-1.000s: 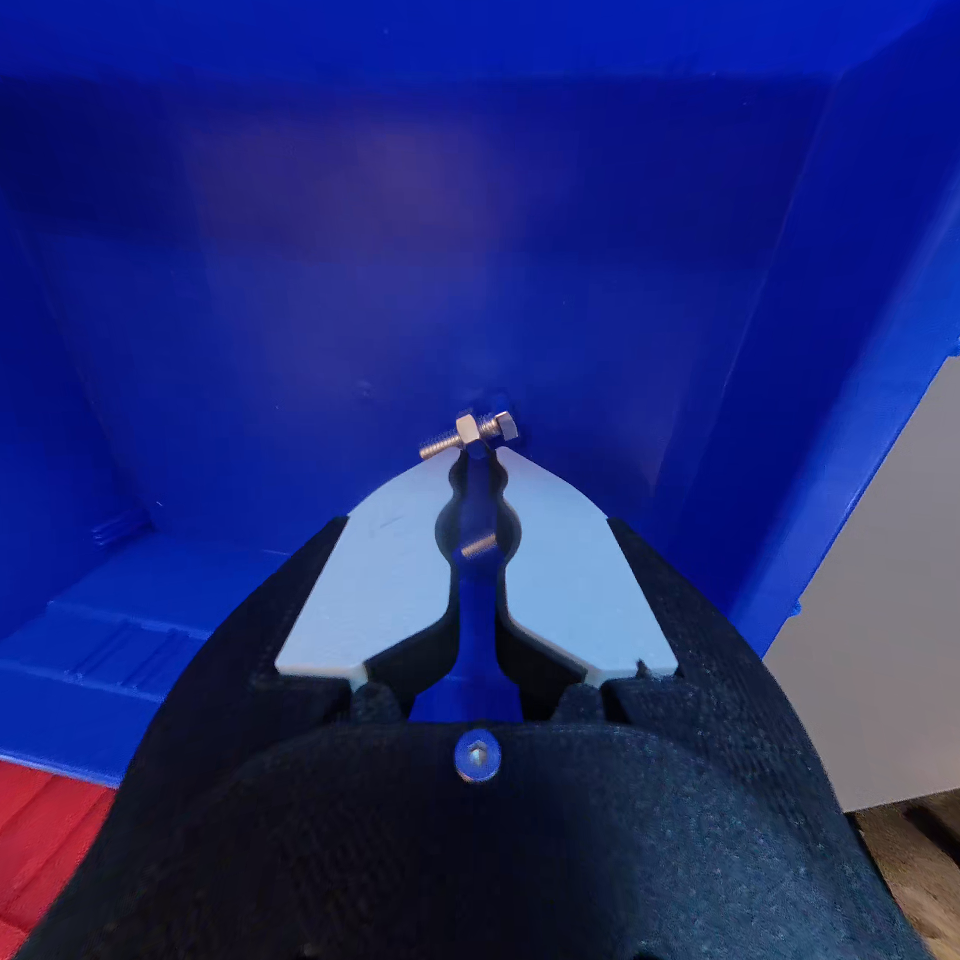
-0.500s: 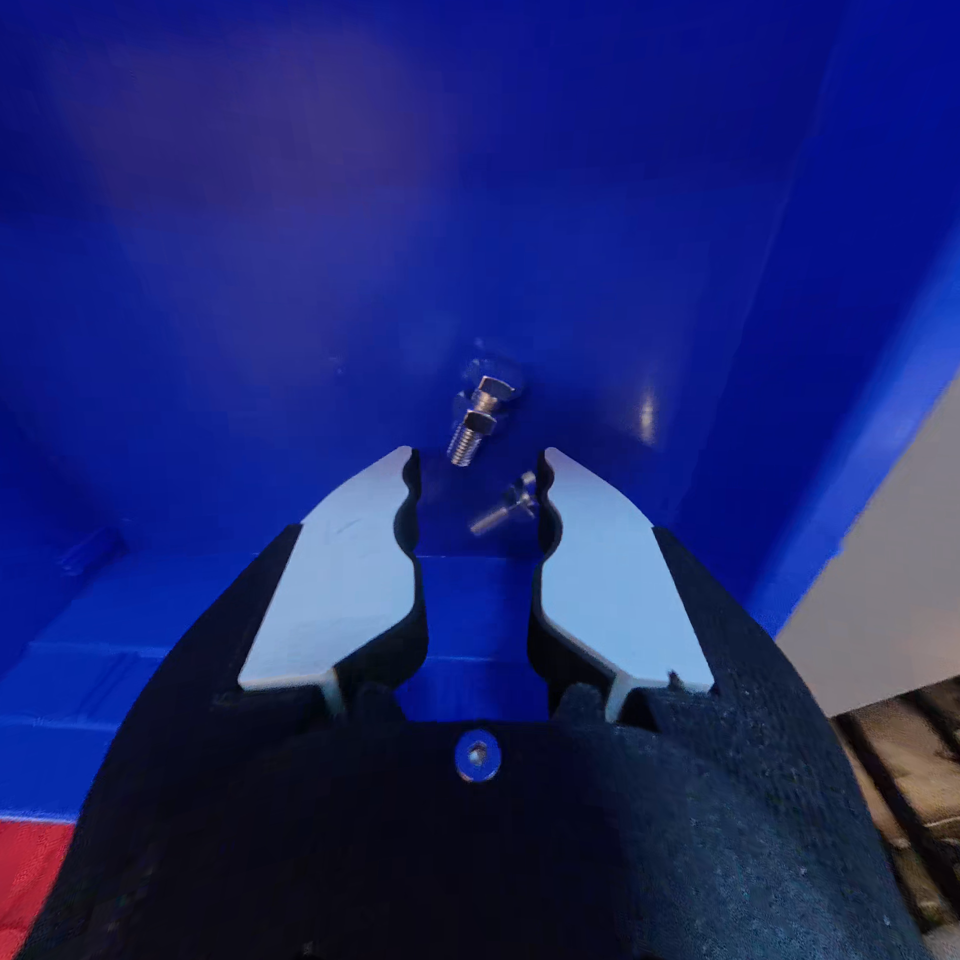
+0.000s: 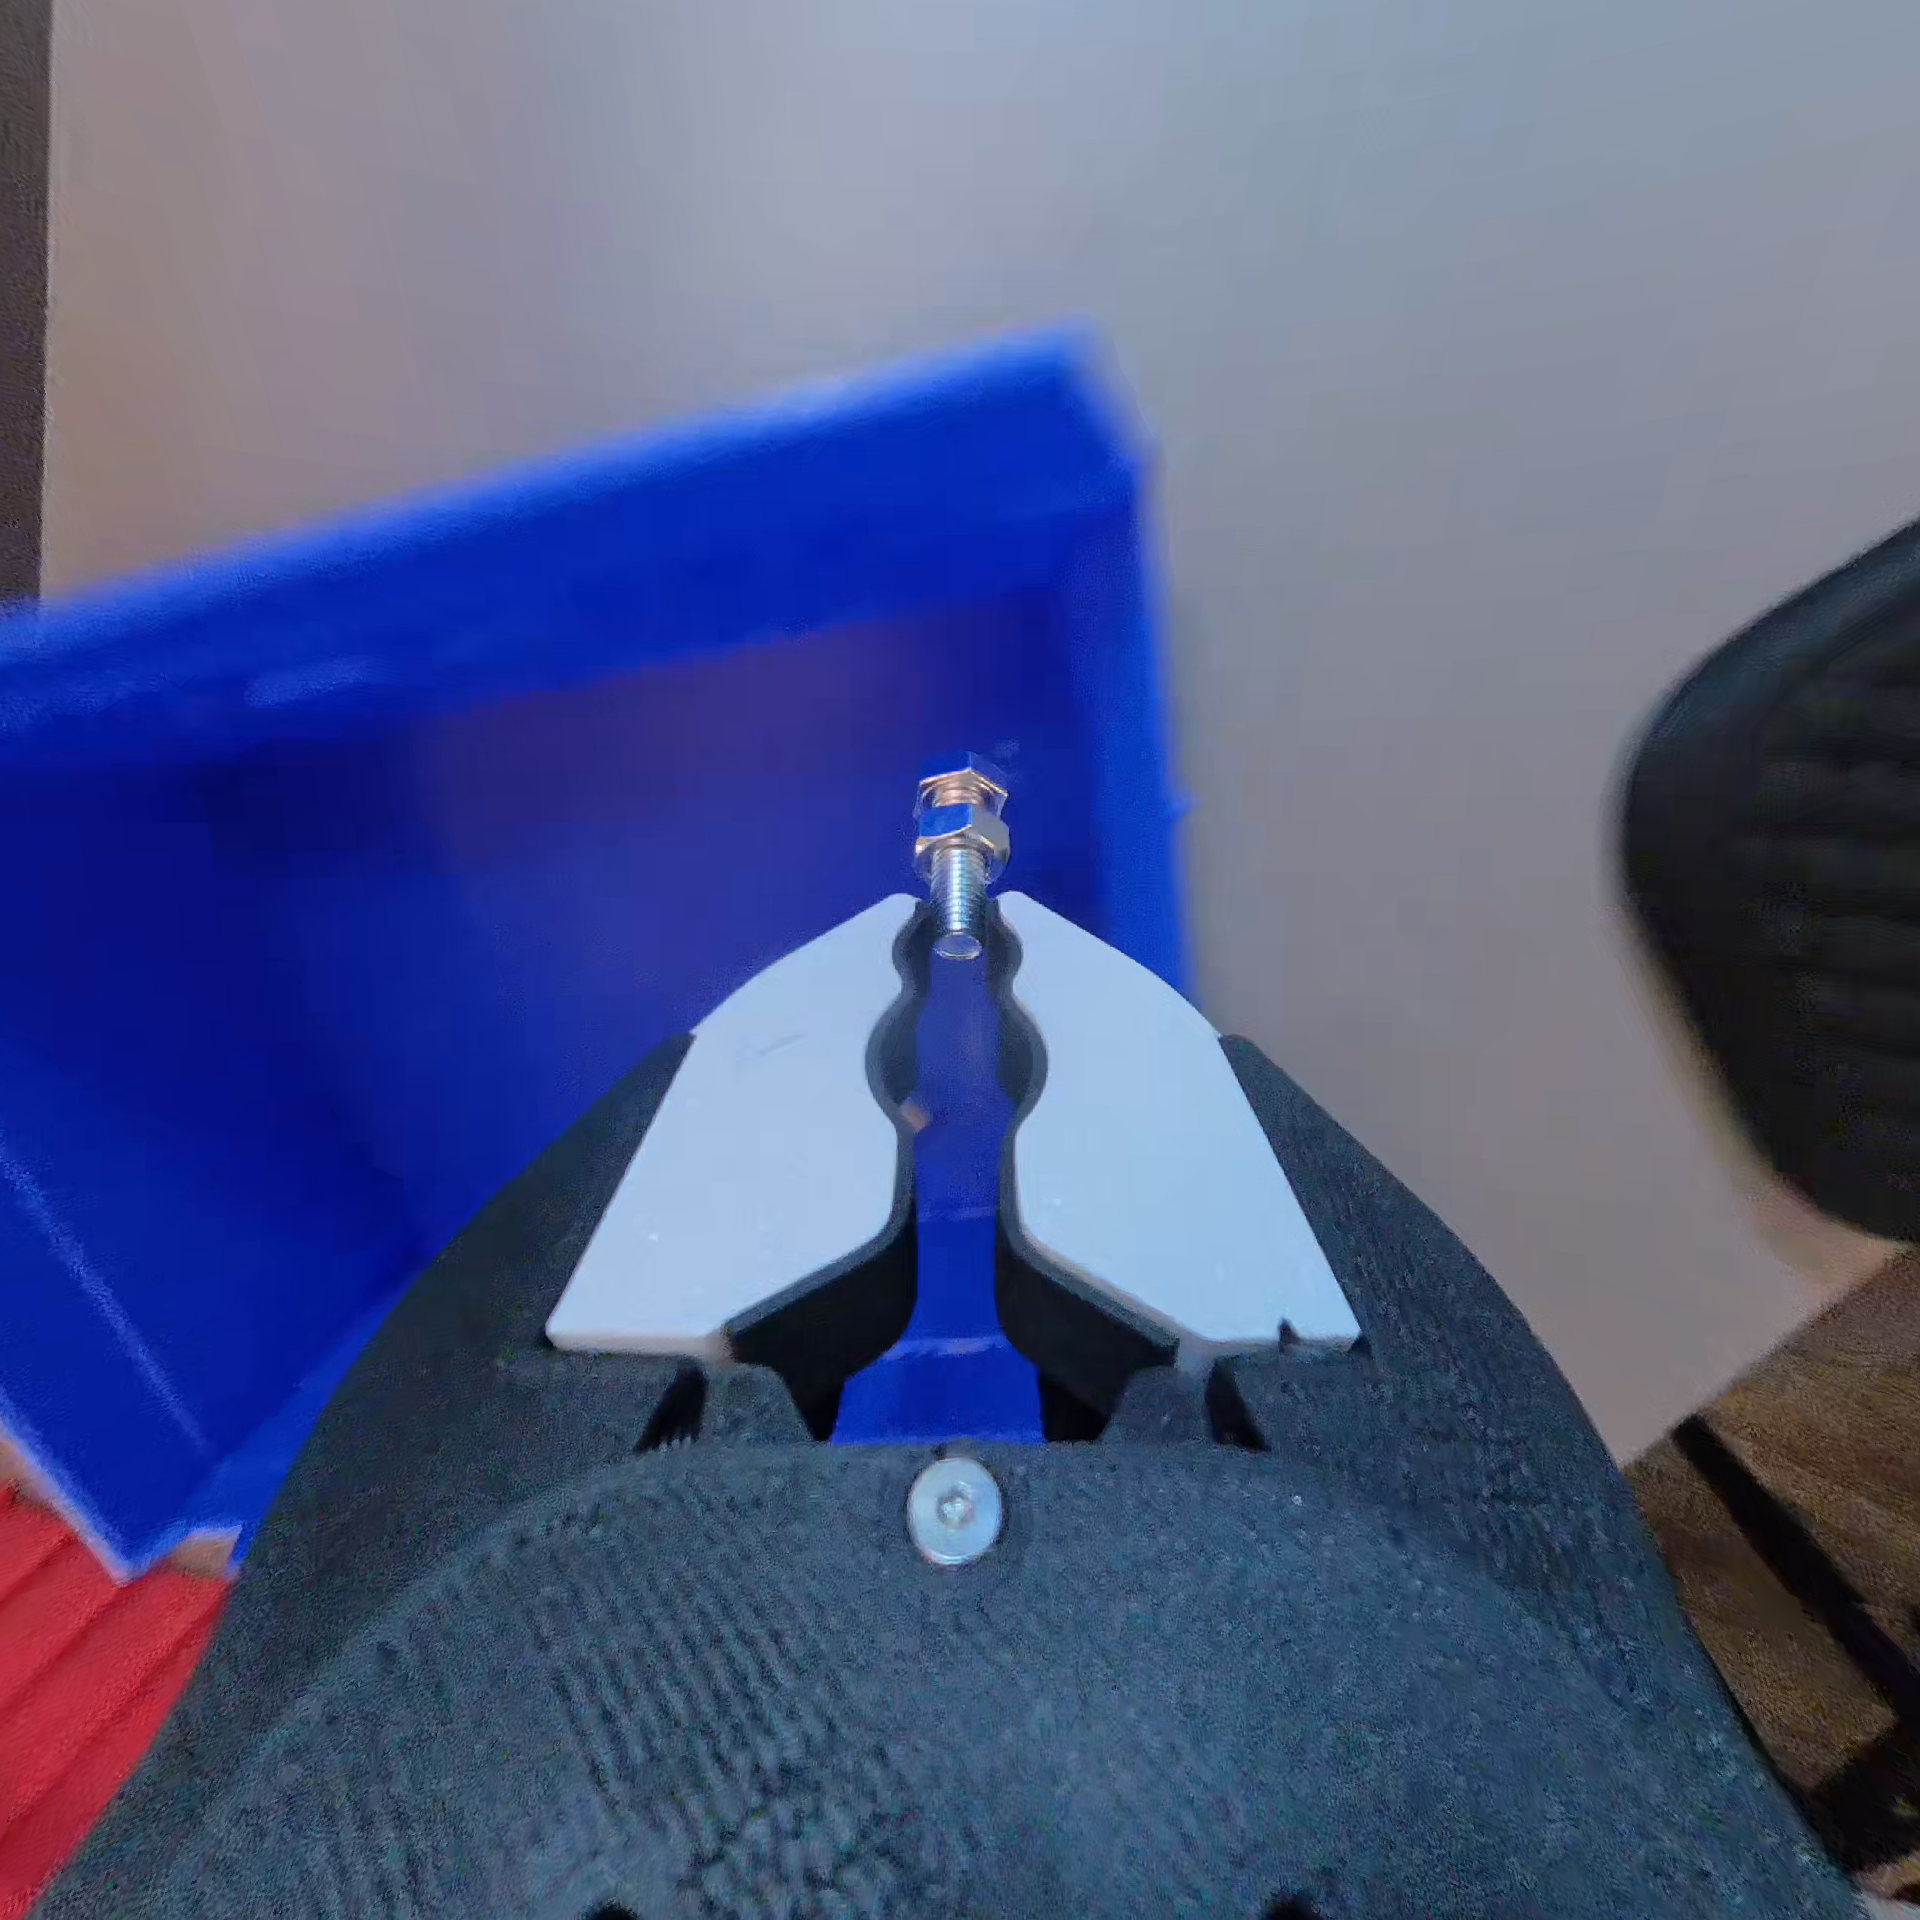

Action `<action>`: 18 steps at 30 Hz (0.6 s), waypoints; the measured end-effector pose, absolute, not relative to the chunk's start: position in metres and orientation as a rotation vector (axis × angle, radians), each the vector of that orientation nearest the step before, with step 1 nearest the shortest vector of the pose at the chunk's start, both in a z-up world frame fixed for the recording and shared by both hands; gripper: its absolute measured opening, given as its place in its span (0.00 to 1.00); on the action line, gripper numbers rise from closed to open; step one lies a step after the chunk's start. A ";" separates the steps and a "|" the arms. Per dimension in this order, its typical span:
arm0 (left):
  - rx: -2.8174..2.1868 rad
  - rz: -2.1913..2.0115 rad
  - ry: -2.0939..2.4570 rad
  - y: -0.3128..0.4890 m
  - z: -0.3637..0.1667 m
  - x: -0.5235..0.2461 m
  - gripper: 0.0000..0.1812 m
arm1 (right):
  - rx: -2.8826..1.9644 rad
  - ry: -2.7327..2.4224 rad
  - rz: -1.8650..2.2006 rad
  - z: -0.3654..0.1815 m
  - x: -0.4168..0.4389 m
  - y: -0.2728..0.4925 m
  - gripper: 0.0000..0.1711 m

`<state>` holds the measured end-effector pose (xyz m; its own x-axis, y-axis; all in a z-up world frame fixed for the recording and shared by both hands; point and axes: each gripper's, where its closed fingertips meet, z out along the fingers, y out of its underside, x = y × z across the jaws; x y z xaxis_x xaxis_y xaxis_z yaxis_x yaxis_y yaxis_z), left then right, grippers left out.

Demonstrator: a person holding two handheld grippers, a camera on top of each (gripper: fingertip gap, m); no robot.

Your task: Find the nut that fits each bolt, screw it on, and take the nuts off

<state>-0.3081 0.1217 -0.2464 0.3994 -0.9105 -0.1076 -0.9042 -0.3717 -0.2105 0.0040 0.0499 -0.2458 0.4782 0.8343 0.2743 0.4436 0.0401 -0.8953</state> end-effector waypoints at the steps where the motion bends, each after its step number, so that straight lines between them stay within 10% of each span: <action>1: -2.400 -0.093 1.615 0.111 -0.239 -0.287 0.05 | -1.560 -1.184 0.399 -0.246 -0.005 0.046 0.12; 13: -2.042 -0.409 1.900 0.019 -0.232 -0.098 0.05 | -1.525 -1.272 0.405 -0.245 -0.072 0.014 0.24; 18: -1.999 -0.451 1.962 0.007 -0.240 -0.068 0.05 | -1.552 -1.296 0.341 -0.258 -0.065 0.019 0.12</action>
<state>-0.0677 0.0069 -0.2404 0.0161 -0.9998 0.0114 -0.9044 -0.0195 -0.4263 -0.0655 0.0190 -0.2580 0.3759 0.8465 0.3770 0.5517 0.1225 -0.8250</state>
